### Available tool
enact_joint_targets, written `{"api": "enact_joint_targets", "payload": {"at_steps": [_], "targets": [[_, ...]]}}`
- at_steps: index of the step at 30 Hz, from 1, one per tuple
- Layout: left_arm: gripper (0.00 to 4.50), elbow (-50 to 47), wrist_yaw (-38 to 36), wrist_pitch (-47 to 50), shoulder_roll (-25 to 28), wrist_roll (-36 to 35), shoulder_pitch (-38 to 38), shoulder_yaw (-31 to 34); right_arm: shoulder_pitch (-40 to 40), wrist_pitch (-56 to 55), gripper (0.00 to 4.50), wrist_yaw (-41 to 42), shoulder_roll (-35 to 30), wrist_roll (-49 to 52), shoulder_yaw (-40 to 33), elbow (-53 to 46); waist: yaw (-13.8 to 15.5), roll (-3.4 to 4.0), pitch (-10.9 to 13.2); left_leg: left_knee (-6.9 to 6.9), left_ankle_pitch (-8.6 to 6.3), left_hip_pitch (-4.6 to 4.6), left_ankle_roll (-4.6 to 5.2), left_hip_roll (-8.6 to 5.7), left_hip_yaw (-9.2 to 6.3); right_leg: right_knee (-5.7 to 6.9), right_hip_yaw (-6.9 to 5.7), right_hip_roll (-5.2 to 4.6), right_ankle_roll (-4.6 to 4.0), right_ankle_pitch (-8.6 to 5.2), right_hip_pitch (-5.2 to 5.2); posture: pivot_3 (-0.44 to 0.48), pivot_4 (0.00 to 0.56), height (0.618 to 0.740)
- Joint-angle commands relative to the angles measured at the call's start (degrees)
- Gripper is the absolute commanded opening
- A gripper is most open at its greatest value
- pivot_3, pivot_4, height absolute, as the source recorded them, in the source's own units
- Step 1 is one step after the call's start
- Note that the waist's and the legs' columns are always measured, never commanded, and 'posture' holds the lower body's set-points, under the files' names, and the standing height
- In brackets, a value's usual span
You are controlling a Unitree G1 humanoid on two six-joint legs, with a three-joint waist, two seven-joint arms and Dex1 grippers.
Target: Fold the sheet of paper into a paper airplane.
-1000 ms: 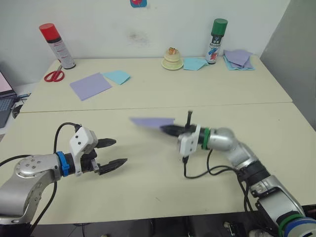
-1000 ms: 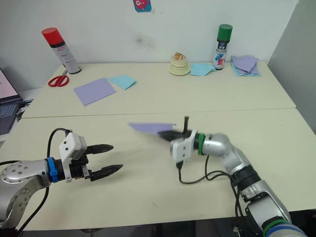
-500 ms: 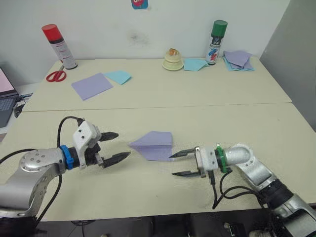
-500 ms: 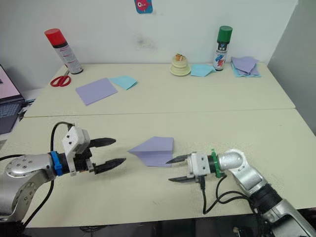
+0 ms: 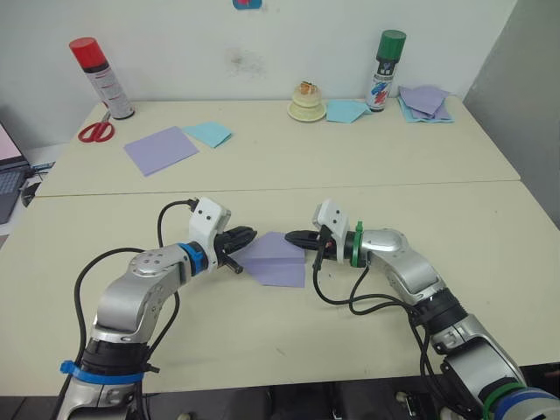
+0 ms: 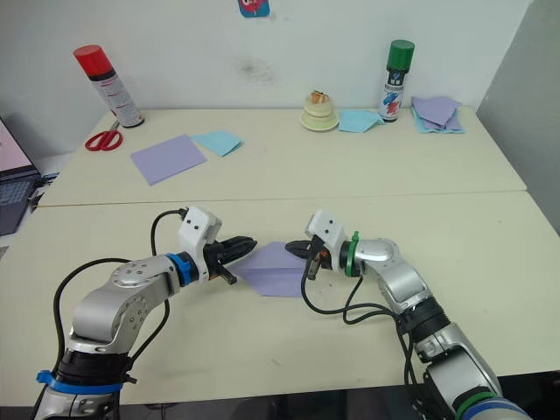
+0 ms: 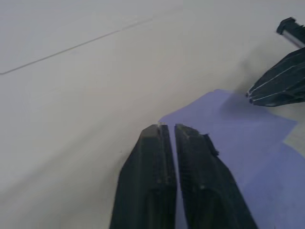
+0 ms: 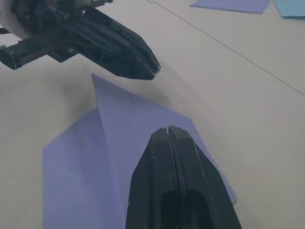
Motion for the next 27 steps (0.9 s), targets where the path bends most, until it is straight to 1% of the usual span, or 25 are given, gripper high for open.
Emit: {"api": "enact_joint_targets", "payload": {"at_steps": [1, 7, 11, 17, 22, 27], "targets": [[0.03, -0.21, -1.47, -1.89, 1.25, 2.57, -0.68, -2.63, 0.89, 0.40, 0.00, 1.08, 0.69, -1.28, -0.13, -2.16, -0.02, 0.00, 0.00, 0.00, 0.00, 0.00, 0.00, 0.01, 0.00, 0.04, 0.00, 0.00, 0.00, 0.00, -0.02, 0.000, 0.150, 0.740], [0.03, -2.93, -4.95, -0.97, 2.98, 2.67, 1.81, -5.49, 3.60, 3.71, 0.00, 4.46, -0.46, -2.88, 2.02, -5.81, -0.13, 0.00, 0.00, 0.01, 0.01, 0.07, 0.00, 0.04, 0.05, 0.55, 0.08, 0.01, 0.00, -0.02, -0.21, 0.000, 0.150, 0.740], [0.03, -3.58, -5.69, -1.07, 3.73, 2.97, 3.34, -5.43, 4.80, 4.85, 0.00, 5.48, -0.97, -3.75, 2.17, -7.28, -0.13, 0.00, 0.00, 0.02, 0.06, 0.13, -0.05, 0.03, 0.02, 0.73, 0.06, 0.03, -0.01, -0.02, -0.21, 0.000, 0.150, 0.740], [0.03, -7.23, -7.62, -0.77, 5.28, 1.88, 6.83, -5.18, 5.93, 6.34, 0.00, 6.14, -1.45, -4.33, 2.47, -8.92, -0.10, 0.00, 0.00, 0.02, 0.08, 0.13, -0.07, 0.03, -0.02, 0.76, 0.05, 0.04, -0.01, -0.02, -0.21, 0.000, 0.150, 0.740], [0.03, -4.43, -6.42, -3.34, 5.50, 5.03, 8.26, -5.81, 6.42, 6.64, 0.00, 6.48, -1.50, -5.69, 3.24, -8.36, -0.08, 0.00, 0.00, 0.03, 0.08, 0.13, -0.08, 0.03, -0.02, 0.75, 0.04, 0.04, -0.02, -0.01, -0.20, 0.000, 0.150, 0.740], [0.03, -3.15, -7.10, -5.61, 5.76, 6.55, 9.96, -6.65, 6.60, 6.32, 0.00, 6.68, -2.34, -8.19, 3.96, -7.40, -0.09, -0.02, -0.04, 0.02, 0.09, 0.19, -0.08, 0.03, -0.01, 0.76, 0.06, 0.03, -0.02, -0.01, -0.17, 0.000, 0.150, 0.740]]}}
